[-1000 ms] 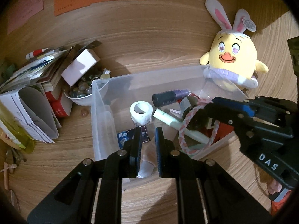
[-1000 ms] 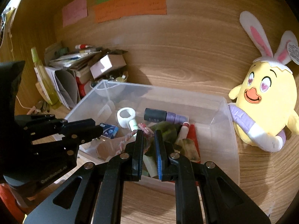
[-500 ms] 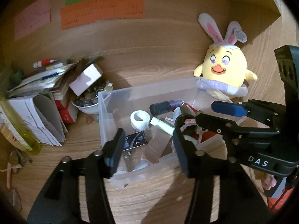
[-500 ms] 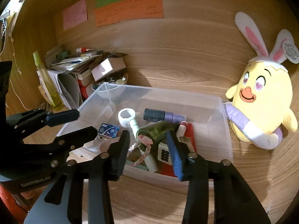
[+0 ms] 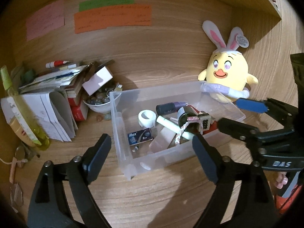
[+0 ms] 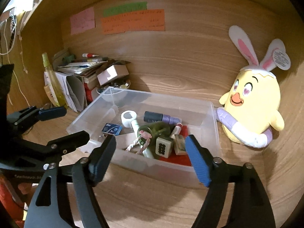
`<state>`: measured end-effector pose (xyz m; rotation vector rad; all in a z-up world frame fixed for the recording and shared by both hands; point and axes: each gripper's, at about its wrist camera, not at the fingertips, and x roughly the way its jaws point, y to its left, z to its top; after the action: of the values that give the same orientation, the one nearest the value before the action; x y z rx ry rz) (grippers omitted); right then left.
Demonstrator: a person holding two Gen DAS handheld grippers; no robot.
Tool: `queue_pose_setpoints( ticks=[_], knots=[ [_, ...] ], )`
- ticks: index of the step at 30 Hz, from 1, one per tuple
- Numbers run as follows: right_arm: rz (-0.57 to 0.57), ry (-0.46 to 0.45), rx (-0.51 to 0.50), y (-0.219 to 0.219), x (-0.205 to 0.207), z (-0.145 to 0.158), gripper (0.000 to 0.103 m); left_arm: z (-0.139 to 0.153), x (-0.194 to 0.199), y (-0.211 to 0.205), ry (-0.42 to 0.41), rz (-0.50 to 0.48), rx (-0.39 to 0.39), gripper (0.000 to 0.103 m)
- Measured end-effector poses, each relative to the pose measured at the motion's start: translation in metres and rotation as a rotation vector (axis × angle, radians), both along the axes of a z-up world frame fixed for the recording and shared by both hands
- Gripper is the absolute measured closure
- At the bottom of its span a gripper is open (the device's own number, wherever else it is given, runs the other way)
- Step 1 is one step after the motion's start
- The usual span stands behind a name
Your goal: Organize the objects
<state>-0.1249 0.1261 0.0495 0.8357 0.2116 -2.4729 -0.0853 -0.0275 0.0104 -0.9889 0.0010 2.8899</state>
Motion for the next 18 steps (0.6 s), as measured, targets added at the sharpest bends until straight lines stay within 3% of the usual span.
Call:
queue_pose_setpoints(
  ticks=[9, 18],
  knots=[
    [-0.036, 0.019, -0.021, 0.019, 0.017, -0.003, 0.012, -0.002, 0.011, 0.003, 0.008, -0.001, 0.004, 0.009],
    [-0.045, 0.001, -0.013, 0.029, 0.025, -0.013, 0.012, -0.009, 0.014, 0.007, -0.006, 0.014, 0.011, 0.008]
  ],
)
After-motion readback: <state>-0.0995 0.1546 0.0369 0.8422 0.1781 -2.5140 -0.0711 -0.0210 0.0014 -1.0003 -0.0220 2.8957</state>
